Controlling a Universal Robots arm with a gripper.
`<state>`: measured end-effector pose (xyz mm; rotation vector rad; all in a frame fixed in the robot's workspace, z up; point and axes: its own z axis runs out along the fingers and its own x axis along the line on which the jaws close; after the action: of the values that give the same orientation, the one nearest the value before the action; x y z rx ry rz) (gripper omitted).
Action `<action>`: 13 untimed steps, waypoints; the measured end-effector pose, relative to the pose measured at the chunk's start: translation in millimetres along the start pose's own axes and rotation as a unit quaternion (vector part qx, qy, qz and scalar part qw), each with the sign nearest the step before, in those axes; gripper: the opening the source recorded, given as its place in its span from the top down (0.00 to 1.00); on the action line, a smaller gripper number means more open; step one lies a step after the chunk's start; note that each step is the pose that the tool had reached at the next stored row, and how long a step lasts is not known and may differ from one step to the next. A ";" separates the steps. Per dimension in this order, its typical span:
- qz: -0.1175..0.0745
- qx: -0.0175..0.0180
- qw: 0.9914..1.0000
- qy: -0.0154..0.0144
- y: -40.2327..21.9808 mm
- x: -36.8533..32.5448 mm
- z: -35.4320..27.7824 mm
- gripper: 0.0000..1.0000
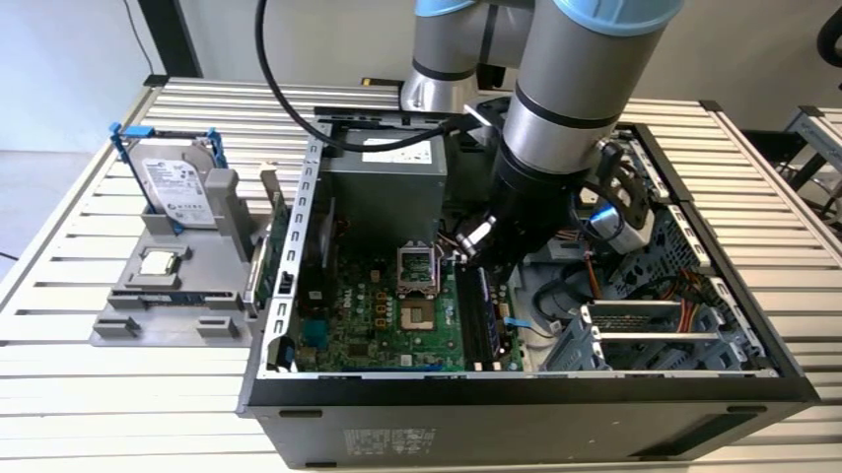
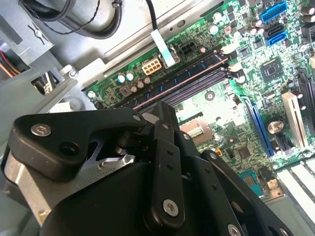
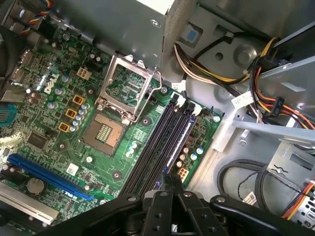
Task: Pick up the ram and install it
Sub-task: 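Insert the ram into the slot, then press down the ram until it locks into place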
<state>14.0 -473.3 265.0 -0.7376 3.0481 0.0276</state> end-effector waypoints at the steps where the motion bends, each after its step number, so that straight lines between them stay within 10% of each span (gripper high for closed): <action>1: -0.002 0.000 1.000 0.000 0.0 0.0 0.0 1.00; 13: -0.030 0.000 1.000 0.000 0.0 0.0 0.0 1.00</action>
<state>14.1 -473.3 265.0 -0.8276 3.0255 0.0278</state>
